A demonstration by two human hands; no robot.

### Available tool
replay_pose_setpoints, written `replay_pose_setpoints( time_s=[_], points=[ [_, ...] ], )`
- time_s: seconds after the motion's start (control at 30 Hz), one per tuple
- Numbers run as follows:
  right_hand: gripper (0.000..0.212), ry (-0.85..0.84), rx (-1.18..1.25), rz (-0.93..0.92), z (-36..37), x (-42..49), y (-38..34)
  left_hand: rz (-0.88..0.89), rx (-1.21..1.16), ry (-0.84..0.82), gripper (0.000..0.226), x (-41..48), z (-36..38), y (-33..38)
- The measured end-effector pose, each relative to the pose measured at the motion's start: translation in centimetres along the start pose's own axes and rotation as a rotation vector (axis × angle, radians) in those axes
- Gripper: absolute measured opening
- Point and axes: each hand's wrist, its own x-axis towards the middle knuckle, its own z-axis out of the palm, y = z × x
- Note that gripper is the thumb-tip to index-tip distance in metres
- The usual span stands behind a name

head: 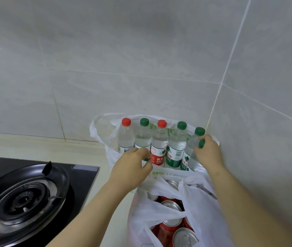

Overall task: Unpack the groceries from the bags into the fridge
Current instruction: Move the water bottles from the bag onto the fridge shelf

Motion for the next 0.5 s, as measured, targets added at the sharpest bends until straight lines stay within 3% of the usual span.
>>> replay_pose_setpoints(
  time_s=[0.13, 0.5],
  points=[
    [0.021, -0.065, 0.244, 0.062, 0.2, 0.0, 0.0, -0.026, -0.040, -0.007, 0.023, 0.6, 0.2, 0.1],
    [0.021, -0.331, 0.406, 0.000, 3.9, -0.1, -5.7, -0.105, -0.114, -0.019, 0.031, 3.5, -0.2, -0.8]
  ],
)
